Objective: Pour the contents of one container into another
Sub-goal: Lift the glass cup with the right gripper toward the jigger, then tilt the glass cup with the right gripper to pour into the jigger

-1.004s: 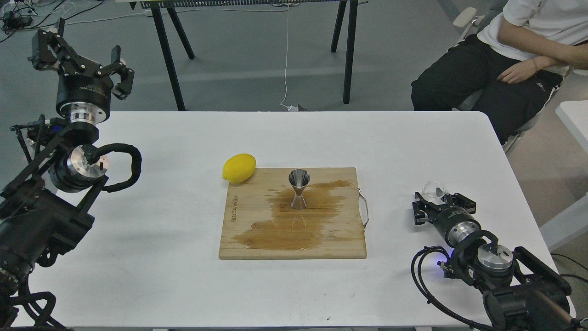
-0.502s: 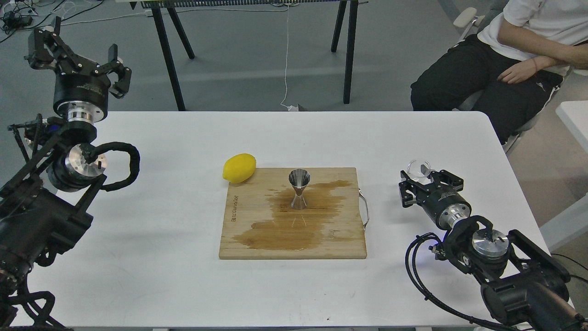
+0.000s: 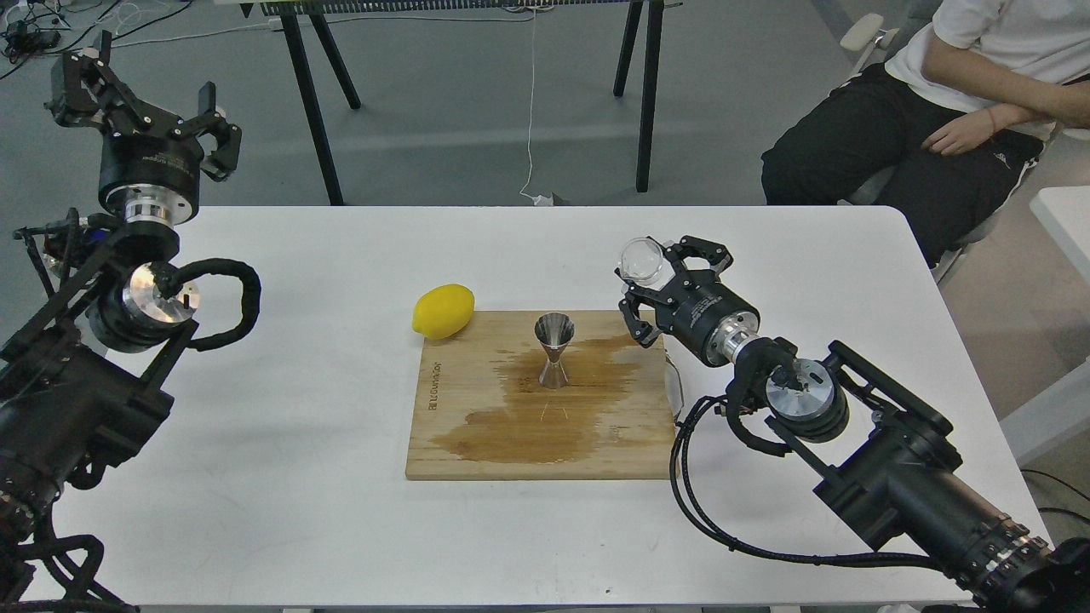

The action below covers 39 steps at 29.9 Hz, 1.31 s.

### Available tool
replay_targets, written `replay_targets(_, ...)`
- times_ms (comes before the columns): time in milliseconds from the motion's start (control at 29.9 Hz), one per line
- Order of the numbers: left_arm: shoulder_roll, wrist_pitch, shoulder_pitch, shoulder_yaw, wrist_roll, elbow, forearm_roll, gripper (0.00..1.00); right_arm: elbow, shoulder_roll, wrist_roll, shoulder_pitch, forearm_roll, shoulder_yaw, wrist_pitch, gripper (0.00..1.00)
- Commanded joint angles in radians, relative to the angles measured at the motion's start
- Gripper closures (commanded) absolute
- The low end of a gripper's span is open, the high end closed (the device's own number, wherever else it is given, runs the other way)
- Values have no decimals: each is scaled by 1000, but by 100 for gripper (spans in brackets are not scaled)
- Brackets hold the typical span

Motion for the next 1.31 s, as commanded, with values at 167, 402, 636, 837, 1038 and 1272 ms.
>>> replay_targets(167,9,-2,0,0,0,-1,-3,0,9,35,-3,42,-250,-60,-58,60)
replay_targets(402,6,-2,0,0,0,1,-2,0,15,47,-1,63,-370,-100,-113,60)
replay_targets(636,10,0,-3,0,0,3,-2,0,24,52,-1,65,-414,-121,-115,60)
replay_targets(837,10,0,-4,0,0,15,-3,0,24,49,0,65,-454,-146,-115,60)
replay_targets(1038,9,0,-4,0,0,15,-2,0,32,53,2,52,-574,-148,-115,60)
replay_targets(1272,10,0,-6,0,0,15,-2,0,47,47,2,60,-589,-149,-115,60)
